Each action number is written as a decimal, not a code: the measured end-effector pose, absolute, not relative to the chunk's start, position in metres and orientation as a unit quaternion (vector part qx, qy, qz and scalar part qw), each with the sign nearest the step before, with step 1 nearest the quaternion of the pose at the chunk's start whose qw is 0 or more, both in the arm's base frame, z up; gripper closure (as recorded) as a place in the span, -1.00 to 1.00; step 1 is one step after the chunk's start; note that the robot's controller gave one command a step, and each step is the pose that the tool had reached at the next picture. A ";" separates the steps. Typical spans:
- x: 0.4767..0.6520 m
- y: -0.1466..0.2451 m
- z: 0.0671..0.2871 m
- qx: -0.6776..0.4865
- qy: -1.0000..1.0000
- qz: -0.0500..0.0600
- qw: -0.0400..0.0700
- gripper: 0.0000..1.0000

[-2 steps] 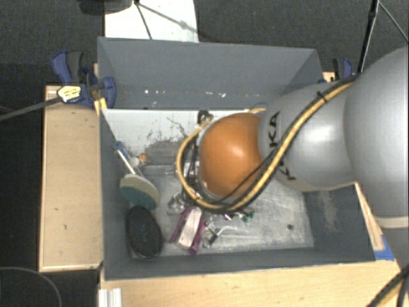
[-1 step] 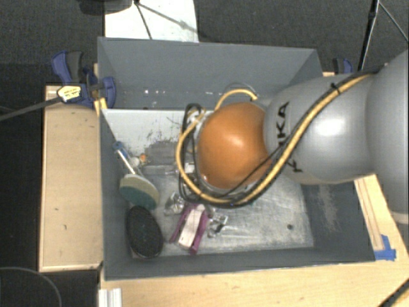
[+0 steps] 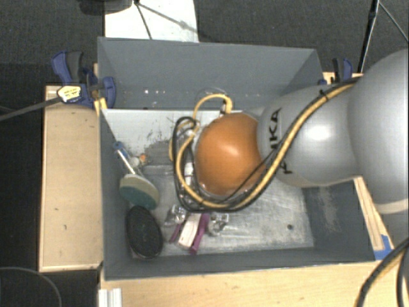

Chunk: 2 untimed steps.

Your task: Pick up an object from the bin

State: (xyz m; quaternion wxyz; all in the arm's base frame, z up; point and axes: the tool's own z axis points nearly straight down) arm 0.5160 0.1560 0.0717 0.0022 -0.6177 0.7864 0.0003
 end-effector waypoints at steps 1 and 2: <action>0.516 0.157 0.072 -0.615 0.788 0.001 0.001 -1.00; 0.518 0.157 0.074 -0.614 0.789 0.000 0.003 1.00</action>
Offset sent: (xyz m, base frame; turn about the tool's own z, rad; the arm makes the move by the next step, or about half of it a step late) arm 0.0000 0.0000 0.0000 0.0000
